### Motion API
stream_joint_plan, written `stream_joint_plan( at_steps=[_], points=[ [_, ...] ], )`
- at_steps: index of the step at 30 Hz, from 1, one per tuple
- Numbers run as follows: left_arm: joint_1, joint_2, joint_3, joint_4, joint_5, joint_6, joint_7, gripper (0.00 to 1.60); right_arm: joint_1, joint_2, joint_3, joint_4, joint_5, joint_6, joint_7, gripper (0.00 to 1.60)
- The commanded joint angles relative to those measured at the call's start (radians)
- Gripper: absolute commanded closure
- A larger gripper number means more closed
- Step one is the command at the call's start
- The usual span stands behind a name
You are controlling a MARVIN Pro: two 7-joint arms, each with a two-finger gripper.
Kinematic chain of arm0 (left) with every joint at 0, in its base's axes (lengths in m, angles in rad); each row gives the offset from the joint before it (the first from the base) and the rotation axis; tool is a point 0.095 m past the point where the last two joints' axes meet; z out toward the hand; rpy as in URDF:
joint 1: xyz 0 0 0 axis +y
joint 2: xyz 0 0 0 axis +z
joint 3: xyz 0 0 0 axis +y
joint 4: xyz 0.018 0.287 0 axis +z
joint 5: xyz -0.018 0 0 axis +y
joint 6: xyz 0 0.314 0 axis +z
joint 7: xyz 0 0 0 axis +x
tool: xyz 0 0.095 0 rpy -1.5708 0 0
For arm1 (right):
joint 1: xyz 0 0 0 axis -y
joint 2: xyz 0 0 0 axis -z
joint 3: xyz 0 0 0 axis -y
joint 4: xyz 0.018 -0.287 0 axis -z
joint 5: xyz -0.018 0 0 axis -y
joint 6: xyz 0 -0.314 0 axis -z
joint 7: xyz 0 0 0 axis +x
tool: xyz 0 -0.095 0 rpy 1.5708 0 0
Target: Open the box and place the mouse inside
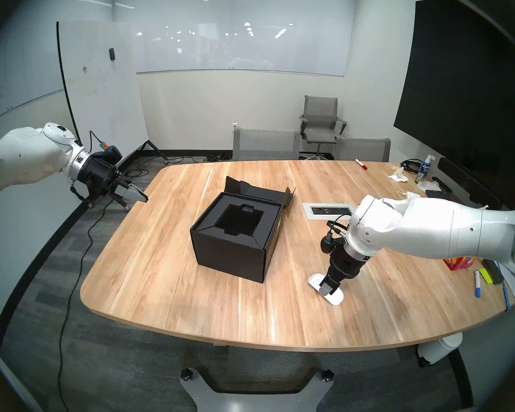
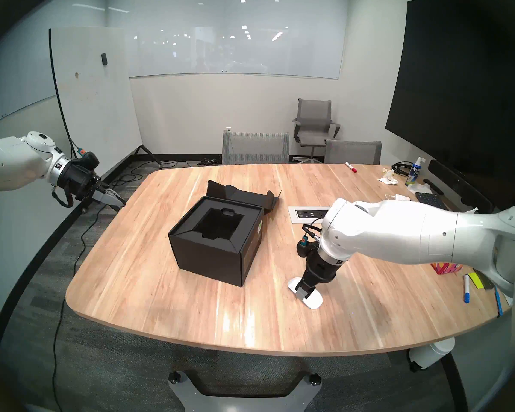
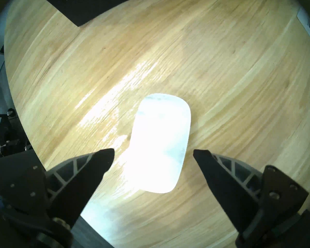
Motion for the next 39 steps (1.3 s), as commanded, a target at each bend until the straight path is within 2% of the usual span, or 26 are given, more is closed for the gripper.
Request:
stream_joint_plan(
  at_steps=[1, 39],
  points=[
    [-0.022, -0.002, -0.002, -0.001, -0.008, -0.001, 0.0, 1.6, 0.006, 0.0, 0.005, -0.001, 0.003, -0.001, -0.001, 0.0],
    [-0.024, -0.003, 0.005, -0.002, -0.013, -0.003, 0.0, 1.6, -0.032, -0.055, -0.018, 0.068, 0.001, -0.025, 0.006, 0.0]
  ],
)
